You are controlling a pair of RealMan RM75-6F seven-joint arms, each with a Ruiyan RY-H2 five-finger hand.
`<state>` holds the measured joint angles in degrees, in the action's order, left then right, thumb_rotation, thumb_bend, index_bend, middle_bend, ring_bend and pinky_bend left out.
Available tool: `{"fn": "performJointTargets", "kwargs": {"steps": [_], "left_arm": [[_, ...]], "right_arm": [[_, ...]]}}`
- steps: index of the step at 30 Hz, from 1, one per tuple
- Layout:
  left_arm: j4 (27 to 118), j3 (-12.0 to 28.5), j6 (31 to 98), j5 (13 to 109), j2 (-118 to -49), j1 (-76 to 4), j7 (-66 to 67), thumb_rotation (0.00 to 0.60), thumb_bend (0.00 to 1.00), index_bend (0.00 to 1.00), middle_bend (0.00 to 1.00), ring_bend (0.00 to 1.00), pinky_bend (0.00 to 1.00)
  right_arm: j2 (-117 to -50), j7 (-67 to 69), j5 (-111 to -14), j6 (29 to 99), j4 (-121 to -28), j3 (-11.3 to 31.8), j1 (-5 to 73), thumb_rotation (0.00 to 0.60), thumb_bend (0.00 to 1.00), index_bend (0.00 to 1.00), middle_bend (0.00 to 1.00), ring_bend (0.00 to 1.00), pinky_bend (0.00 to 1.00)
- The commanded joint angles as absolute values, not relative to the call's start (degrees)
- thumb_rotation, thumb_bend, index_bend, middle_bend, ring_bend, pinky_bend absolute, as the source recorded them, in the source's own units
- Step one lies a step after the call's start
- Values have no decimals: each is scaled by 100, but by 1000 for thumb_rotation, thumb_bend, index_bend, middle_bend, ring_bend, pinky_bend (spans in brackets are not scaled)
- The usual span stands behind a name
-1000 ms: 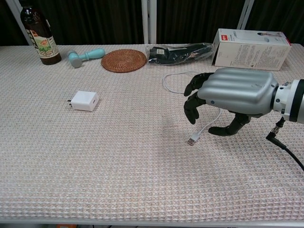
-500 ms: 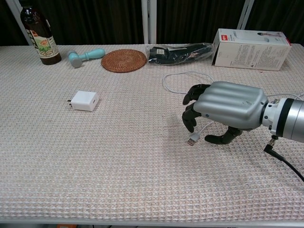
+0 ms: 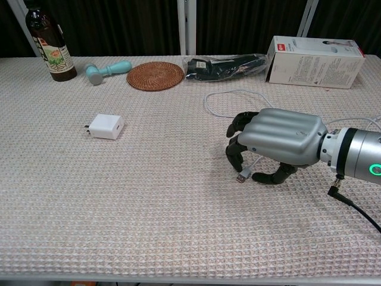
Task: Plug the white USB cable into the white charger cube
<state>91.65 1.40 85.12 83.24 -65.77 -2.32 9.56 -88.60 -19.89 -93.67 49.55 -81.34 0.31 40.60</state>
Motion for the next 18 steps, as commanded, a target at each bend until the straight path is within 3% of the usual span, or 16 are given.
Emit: {"fn": "performJointTargets", "kwargs": {"steps": [1,18], "left_arm": [[9160,142,8507,8317,-6579,-233,950,600,138,204,197,33,0],[9103,142,8455,8264,-6589,-241,910,600,138,205,196,33,0]], "right_arm": [[-8864,-1980,-9342,4967,-8133,26,4068,600,309,477,392,162,112],[-8993,-1971,-9232,5012,-8004,-46,4133,600,327,525,407,181,110]]}}
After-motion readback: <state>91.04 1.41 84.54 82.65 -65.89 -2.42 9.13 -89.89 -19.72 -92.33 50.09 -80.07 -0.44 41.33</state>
